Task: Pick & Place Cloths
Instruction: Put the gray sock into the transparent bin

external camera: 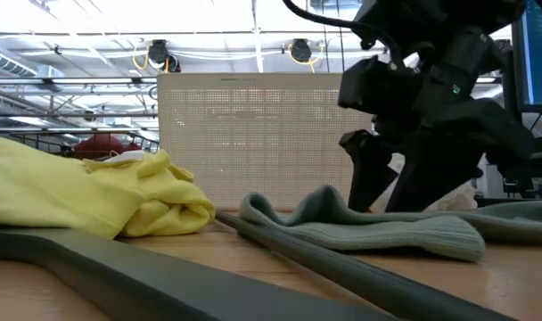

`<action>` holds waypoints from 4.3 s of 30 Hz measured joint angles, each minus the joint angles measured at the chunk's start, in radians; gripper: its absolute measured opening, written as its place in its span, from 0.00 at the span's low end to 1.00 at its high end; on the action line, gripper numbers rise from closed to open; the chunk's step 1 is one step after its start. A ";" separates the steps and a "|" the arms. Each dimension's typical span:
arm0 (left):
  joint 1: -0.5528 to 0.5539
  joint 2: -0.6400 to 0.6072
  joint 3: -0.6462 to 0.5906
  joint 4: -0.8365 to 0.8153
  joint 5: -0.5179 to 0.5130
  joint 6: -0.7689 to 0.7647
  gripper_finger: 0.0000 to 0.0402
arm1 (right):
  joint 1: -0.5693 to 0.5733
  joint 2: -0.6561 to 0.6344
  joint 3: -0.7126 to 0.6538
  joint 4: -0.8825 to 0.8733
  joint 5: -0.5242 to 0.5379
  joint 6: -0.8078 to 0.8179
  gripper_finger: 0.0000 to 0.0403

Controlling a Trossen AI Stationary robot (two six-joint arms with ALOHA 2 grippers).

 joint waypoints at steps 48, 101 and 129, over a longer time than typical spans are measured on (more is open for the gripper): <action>0.134 0.000 0.000 0.445 -0.873 1.133 0.38 | -0.090 -0.506 -0.004 0.045 -0.102 0.176 0.00; 0.588 0.430 0.000 1.695 -0.222 1.825 0.38 | -0.096 -0.433 0.321 0.628 -0.502 0.275 0.00; 0.595 0.438 0.184 1.430 -0.233 1.936 0.78 | -0.150 -0.419 0.328 0.640 -0.158 0.113 0.01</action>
